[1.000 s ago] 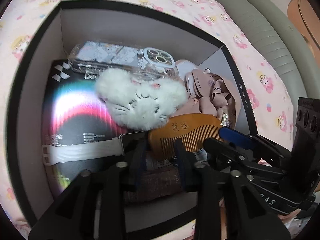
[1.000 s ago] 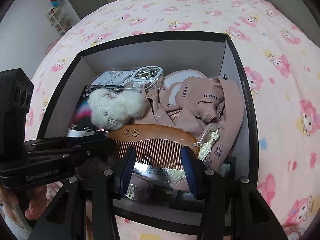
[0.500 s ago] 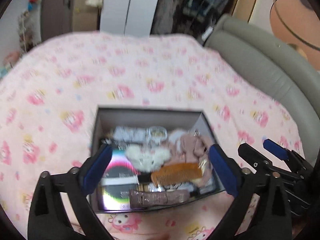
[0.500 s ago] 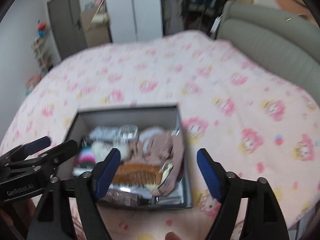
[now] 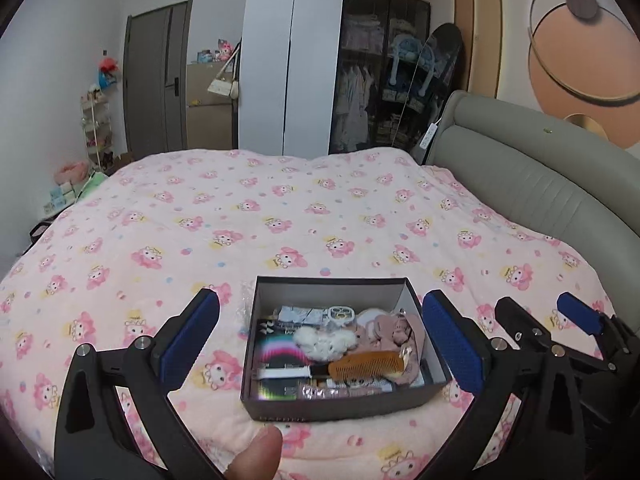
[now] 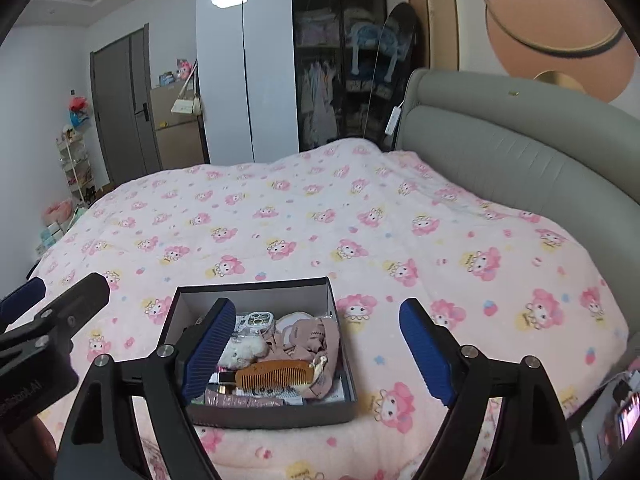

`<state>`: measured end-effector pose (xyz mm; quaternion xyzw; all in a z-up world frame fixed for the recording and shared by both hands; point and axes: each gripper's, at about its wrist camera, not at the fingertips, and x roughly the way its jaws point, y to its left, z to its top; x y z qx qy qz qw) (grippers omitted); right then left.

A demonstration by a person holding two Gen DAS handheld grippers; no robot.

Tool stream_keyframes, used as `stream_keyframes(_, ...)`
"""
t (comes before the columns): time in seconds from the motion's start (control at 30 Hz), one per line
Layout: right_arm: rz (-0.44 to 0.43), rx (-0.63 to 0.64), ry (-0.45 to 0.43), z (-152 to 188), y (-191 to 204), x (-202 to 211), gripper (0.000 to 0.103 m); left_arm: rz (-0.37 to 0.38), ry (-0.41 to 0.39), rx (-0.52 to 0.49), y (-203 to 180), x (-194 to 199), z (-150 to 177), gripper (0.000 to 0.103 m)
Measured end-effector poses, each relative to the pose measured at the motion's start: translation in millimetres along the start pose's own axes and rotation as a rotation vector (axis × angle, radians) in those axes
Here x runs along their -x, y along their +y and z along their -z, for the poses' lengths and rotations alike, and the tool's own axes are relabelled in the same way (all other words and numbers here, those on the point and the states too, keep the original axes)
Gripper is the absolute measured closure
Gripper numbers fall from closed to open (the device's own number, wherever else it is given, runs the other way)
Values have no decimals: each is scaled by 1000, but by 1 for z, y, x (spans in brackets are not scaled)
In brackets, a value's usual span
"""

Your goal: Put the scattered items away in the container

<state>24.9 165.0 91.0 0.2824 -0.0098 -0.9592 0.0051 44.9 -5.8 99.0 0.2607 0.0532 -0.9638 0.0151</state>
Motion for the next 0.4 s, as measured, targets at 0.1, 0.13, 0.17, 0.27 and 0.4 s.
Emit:
stream_keyframes(0.1, -5, -18, 15, 20, -1, 7, 19, -32, 36, 18, 4, 1, 23, 1)
stream_keyframes(0.13, -8, -21, 24, 24, -2, 7, 19, -31, 45, 17, 3, 0, 29, 1)
stream_keyframes(0.17, -6, -21, 37, 28, -2, 6, 19, -31, 53, 11, 3, 0, 32, 1)
stream_keyframes(0.27, -12, -8, 53, 35, -3, 2, 19, -59, 52, -9, 2, 3, 37, 1)
stream_keyframes(0.4, -11, -19, 60, 37, -3, 2, 19, -51, 44, -12, 1, 8, 36, 1)
